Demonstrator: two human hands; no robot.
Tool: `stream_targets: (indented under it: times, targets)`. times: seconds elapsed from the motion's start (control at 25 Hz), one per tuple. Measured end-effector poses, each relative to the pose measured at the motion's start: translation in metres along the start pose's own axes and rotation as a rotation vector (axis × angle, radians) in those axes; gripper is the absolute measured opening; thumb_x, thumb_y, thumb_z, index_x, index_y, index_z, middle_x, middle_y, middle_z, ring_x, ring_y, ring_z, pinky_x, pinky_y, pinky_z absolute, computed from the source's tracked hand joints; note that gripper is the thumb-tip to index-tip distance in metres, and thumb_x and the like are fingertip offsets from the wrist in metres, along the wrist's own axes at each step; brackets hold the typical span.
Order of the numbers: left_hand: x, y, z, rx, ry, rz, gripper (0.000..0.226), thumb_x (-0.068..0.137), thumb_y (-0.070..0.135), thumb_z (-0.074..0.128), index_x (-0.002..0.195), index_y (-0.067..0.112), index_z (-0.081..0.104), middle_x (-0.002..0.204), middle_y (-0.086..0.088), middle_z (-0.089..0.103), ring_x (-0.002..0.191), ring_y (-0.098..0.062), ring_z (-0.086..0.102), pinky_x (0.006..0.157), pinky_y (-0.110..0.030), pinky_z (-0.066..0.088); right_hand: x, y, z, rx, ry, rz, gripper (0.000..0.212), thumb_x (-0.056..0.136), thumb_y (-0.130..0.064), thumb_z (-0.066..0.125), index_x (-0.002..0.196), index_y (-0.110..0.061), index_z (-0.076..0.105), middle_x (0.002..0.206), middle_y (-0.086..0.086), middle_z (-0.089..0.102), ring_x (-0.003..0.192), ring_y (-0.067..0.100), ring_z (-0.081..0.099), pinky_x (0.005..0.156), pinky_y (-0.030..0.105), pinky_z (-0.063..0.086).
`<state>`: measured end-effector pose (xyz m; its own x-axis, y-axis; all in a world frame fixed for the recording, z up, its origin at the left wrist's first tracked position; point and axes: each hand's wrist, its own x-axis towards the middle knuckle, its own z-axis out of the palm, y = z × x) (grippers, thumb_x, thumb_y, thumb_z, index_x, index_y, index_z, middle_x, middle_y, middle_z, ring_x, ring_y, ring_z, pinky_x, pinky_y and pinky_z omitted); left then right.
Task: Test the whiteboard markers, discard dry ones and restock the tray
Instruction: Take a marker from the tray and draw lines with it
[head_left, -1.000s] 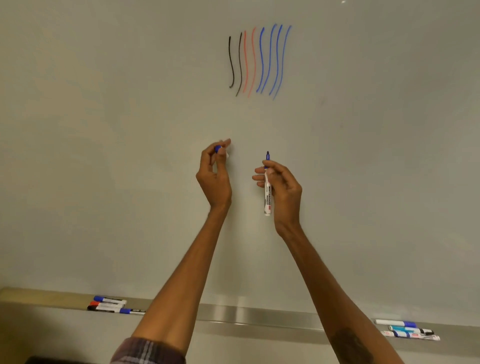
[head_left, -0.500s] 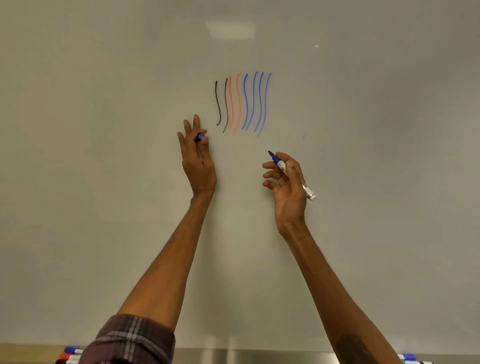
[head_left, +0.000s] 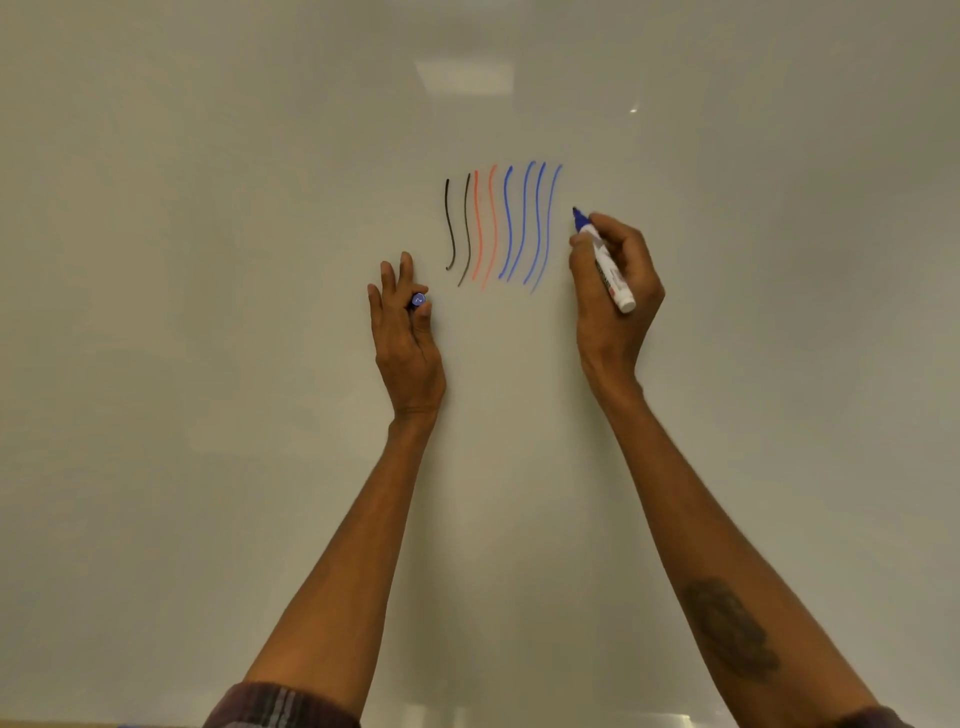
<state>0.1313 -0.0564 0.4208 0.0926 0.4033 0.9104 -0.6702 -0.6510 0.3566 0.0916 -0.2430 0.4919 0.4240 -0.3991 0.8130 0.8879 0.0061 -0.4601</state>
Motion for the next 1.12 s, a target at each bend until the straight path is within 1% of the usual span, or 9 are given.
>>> stream_targets:
  times: [0.12, 0.36, 0.52, 0.6, 0.72, 0.84, 0.96, 1.04, 1.12]
  targets:
    - [-0.001, 0.001, 0.0, 0.008, 0.012, 0.021, 0.041, 0.106, 0.022, 0.039, 0.134, -0.003, 0.053, 0.149, -0.009, 0.049, 0.147, -0.022, 0.033, 0.124, -0.037, 0.021, 0.02, 0.001, 0.009, -0.117, 0.013, -0.133, 0.02, 0.091, -0.014, 0.064, 0.108, -0.005, 0.069, 0.085, -0.002, 0.069, 0.071, 0.006, 0.063, 0.064, 0.027, 0.053]
    - [-0.001, 0.003, -0.001, 0.03, 0.022, 0.035, 0.041, 0.106, 0.023, 0.039, 0.137, -0.001, 0.052, 0.15, -0.006, 0.047, 0.147, -0.019, 0.033, 0.123, -0.038, 0.023, 0.016, 0.016, 0.004, -0.268, -0.076, -0.263, 0.023, 0.093, -0.02, 0.063, 0.113, -0.01, 0.07, 0.091, 0.0, 0.069, 0.078, 0.012, 0.065, 0.069, 0.03, 0.052]
    - [-0.002, 0.006, -0.002, 0.009, 0.028, 0.014, 0.043, 0.106, 0.023, 0.039, 0.141, 0.001, 0.05, 0.152, 0.001, 0.041, 0.147, -0.006, 0.027, 0.123, -0.041, 0.024, -0.037, 0.039, -0.014, -0.354, -0.033, -0.196, 0.017, 0.091, -0.022, 0.064, 0.103, -0.012, 0.071, 0.08, 0.001, 0.065, 0.069, 0.017, 0.06, 0.063, 0.04, 0.05]
    - [-0.002, 0.007, -0.002, 0.009, 0.029, 0.007, 0.044, 0.106, 0.024, 0.039, 0.141, 0.001, 0.049, 0.152, 0.004, 0.039, 0.147, 0.0, 0.023, 0.123, -0.043, 0.024, -0.054, 0.039, -0.017, -0.364, -0.056, -0.161, 0.016, 0.091, -0.022, 0.064, 0.101, -0.012, 0.071, 0.079, 0.001, 0.065, 0.067, 0.017, 0.059, 0.061, 0.041, 0.049]
    - [-0.002, 0.005, -0.002, 0.012, 0.01, 0.006, 0.044, 0.106, 0.025, 0.039, 0.141, 0.001, 0.049, 0.153, -0.003, 0.041, 0.148, -0.007, 0.026, 0.123, -0.04, 0.023, -0.029, 0.021, -0.012, -0.257, 0.016, -0.124, 0.015, 0.09, -0.019, 0.064, 0.1, -0.012, 0.072, 0.079, 0.0, 0.067, 0.068, 0.009, 0.058, 0.063, 0.035, 0.05]
    - [-0.002, 0.003, -0.002, 0.021, -0.001, 0.016, 0.045, 0.106, 0.027, 0.038, 0.139, 0.0, 0.051, 0.152, -0.009, 0.044, 0.148, -0.018, 0.031, 0.123, -0.037, 0.022, 0.022, 0.003, -0.002, -0.242, 0.094, -0.18, 0.017, 0.09, -0.019, 0.063, 0.103, -0.011, 0.072, 0.08, -0.001, 0.067, 0.069, 0.002, 0.056, 0.065, 0.027, 0.047]
    - [-0.003, 0.001, -0.001, 0.034, 0.007, 0.008, 0.045, 0.106, 0.027, 0.038, 0.14, 0.0, 0.05, 0.153, -0.01, 0.044, 0.148, -0.019, 0.032, 0.123, -0.036, 0.023, 0.04, 0.006, 0.0, -0.302, 0.018, -0.256, 0.02, 0.092, -0.02, 0.061, 0.106, -0.011, 0.072, 0.086, -0.001, 0.068, 0.073, 0.007, 0.061, 0.067, 0.028, 0.05]
    - [-0.003, 0.002, -0.001, 0.037, 0.022, 0.007, 0.043, 0.106, 0.025, 0.04, 0.141, 0.002, 0.05, 0.154, -0.006, 0.042, 0.148, -0.012, 0.029, 0.123, -0.038, 0.023, 0.024, 0.02, -0.01, -0.347, -0.046, -0.282, 0.018, 0.092, -0.02, 0.062, 0.105, -0.014, 0.072, 0.085, 0.002, 0.067, 0.074, 0.015, 0.062, 0.067, 0.037, 0.05]
    - [-0.003, 0.005, -0.002, 0.018, 0.034, 0.017, 0.04, 0.105, 0.02, 0.042, 0.142, 0.006, 0.048, 0.152, 0.003, 0.038, 0.147, -0.001, 0.024, 0.123, -0.04, 0.024, -0.005, 0.036, -0.022, -0.364, -0.056, -0.252, 0.017, 0.09, -0.02, 0.064, 0.104, -0.014, 0.072, 0.084, 0.004, 0.066, 0.072, 0.02, 0.062, 0.066, 0.04, 0.05]
